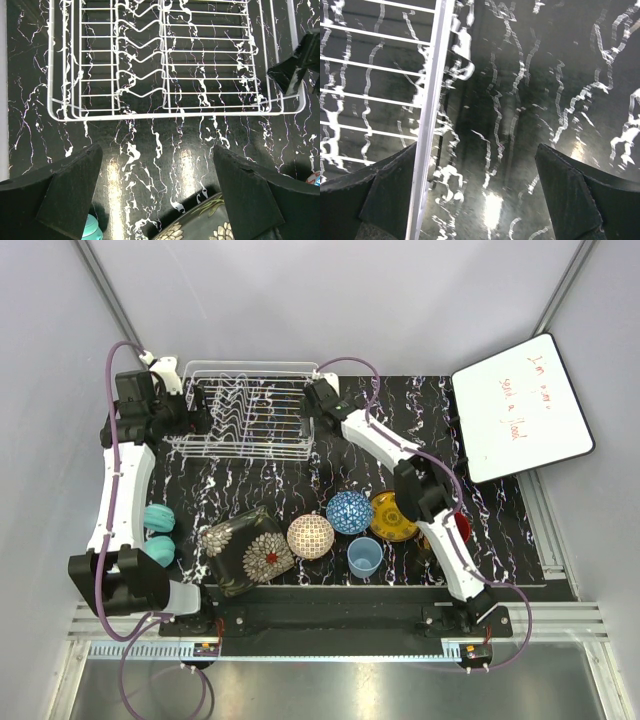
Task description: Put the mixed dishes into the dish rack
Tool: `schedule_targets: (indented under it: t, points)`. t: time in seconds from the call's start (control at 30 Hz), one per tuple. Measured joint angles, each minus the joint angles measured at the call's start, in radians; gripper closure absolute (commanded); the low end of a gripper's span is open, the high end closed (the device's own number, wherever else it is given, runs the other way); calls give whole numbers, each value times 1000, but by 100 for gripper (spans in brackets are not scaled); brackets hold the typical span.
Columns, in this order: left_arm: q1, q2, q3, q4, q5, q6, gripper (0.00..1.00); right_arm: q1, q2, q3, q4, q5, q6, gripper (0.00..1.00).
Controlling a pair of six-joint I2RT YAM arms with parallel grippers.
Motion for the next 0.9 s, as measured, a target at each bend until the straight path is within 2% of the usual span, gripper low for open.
schedule_targets:
  t: [0.33, 0.43, 0.63, 0.9]
  points:
    - [0, 17, -49, 59, -38, 44, 5, -94, -256, -404, 63, 34, 7, 2]
    - [0, 79, -53, 93, -49, 59, 7, -150, -328, -505, 69, 39, 9, 2]
    - [-16, 261, -47, 137, -56, 59, 9, -207, -399, -598, 76, 59, 11, 2]
    - [-187, 395, 20, 134, -75, 47, 9, -208, -470, -707, 103, 63, 34, 1]
